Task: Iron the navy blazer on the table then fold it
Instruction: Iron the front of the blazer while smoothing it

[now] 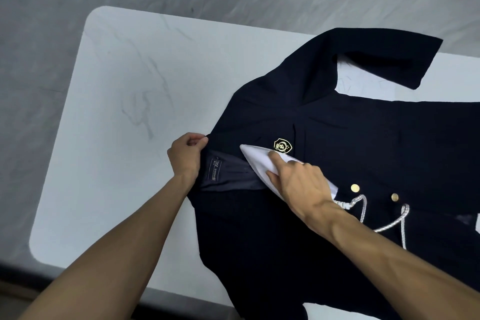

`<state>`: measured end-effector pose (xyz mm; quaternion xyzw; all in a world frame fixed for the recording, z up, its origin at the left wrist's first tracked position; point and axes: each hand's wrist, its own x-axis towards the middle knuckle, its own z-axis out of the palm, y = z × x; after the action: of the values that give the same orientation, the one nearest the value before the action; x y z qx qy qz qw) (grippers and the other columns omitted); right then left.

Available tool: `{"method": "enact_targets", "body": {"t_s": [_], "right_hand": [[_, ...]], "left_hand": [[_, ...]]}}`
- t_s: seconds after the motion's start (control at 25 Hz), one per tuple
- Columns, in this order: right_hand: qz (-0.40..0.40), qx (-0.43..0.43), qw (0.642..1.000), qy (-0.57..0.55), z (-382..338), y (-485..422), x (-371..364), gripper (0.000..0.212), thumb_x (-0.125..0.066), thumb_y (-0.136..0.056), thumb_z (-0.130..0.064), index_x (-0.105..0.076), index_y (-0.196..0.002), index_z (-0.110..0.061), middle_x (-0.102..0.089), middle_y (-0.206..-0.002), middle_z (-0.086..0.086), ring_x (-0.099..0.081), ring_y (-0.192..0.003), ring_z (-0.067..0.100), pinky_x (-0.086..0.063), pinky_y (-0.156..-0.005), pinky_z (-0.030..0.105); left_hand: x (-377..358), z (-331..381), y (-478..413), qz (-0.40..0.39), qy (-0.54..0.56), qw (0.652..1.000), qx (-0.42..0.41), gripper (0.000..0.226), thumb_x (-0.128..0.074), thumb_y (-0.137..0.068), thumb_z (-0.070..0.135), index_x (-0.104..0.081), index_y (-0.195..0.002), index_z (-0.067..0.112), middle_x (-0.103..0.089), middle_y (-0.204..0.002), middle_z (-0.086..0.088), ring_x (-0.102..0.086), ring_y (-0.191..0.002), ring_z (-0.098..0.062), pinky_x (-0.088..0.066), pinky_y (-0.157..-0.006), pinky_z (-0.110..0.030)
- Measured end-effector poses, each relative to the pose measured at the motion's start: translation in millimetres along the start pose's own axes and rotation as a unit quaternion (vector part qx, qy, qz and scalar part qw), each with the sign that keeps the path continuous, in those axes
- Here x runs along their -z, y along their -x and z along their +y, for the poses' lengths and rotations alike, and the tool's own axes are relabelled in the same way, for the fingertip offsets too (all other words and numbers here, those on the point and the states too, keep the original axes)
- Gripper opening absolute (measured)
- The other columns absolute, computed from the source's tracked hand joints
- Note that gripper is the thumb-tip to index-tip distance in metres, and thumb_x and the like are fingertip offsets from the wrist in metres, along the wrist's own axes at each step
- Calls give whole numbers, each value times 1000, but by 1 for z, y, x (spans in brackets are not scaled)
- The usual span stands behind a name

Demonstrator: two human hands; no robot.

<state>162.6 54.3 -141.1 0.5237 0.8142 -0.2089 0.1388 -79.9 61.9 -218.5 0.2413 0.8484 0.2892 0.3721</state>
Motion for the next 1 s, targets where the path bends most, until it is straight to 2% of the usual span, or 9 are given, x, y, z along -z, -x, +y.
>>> {"method": "enact_targets", "body": {"t_s": [0.12,0.24,0.4,0.48,0.64,0.8,0.92,1.0], "right_hand": [[20,7,999,-30,-28,-17,0,44,-30,-103,-44,-29,-142,-24,-68,-93,5,-65,-81,32,-31,-60,34],[36,20,999,-9,-64,-39,-9,48,-29,-105,-42,-19,-149,-26,-66,-94,5,-65,-80,29,-32,-58,34],[52,-7,998,36,-65,-36,-21,43,-36,-104,-39,-32,-144,-25,-66,-81,2,-66,-69,25,-27,-51,32],[45,-20,999,22,-51,-28,-22,43,-36,-104,-39,-32,-144,-24,-66,-81,3,-66,-69,27,-23,-48,32],[34,-45,998,1,-21,-5,-18,45,-30,-105,-40,-24,-148,-27,-68,-89,4,-66,-76,29,-29,-52,32],[17,-69,996,-53,-16,7,-11,47,-29,-104,-42,-21,-148,-30,-68,-93,5,-65,-79,31,-35,-60,34],[22,0,999,-41,-40,-9,-9,49,-29,-103,-45,-21,-149,-31,-67,-91,4,-64,-78,32,-35,-60,34],[10,58,998,-17,-66,-16,-14,49,-29,-104,-45,-20,-149,-31,-67,-94,4,-66,-81,32,-33,-60,35]], "left_hand": [[19,-9,-7,-37,55,998,10,11,-70,-86,16,-78,-88,24,-76,-88,5,-71,-90,-13,-54,-95,-33],[29,-15,-5,-67,10,997,-23,8,-71,-88,20,-76,-94,18,-75,-89,2,-69,-86,-15,-56,-92,-38],[25,-16,-9,-74,-39,996,-29,11,-73,-84,10,-76,-85,21,-73,-79,1,-69,-81,-18,-57,-89,-41],[22,-15,-12,-52,-65,996,-29,13,-75,-82,9,-76,-82,22,-72,-75,3,-70,-80,-20,-57,-88,-41],[17,-9,-9,-25,-83,996,-6,9,-75,-83,10,-75,-86,19,-70,-76,5,-68,-81,-16,-55,-91,-35],[28,-12,-6,-73,-63,995,-12,8,-72,-87,13,-73,-91,19,-71,-83,2,-69,-84,-19,-56,-89,-36],[45,-27,1,-99,-108,988,-40,5,-70,-88,22,-73,-92,22,-72,-84,6,-68,-77,-16,-55,-80,-32],[58,-40,8,-128,-117,985,-14,4,-70,-88,15,-72,-89,18,-72,-80,2,-67,-69,-16,-55,-73,-31]]}}
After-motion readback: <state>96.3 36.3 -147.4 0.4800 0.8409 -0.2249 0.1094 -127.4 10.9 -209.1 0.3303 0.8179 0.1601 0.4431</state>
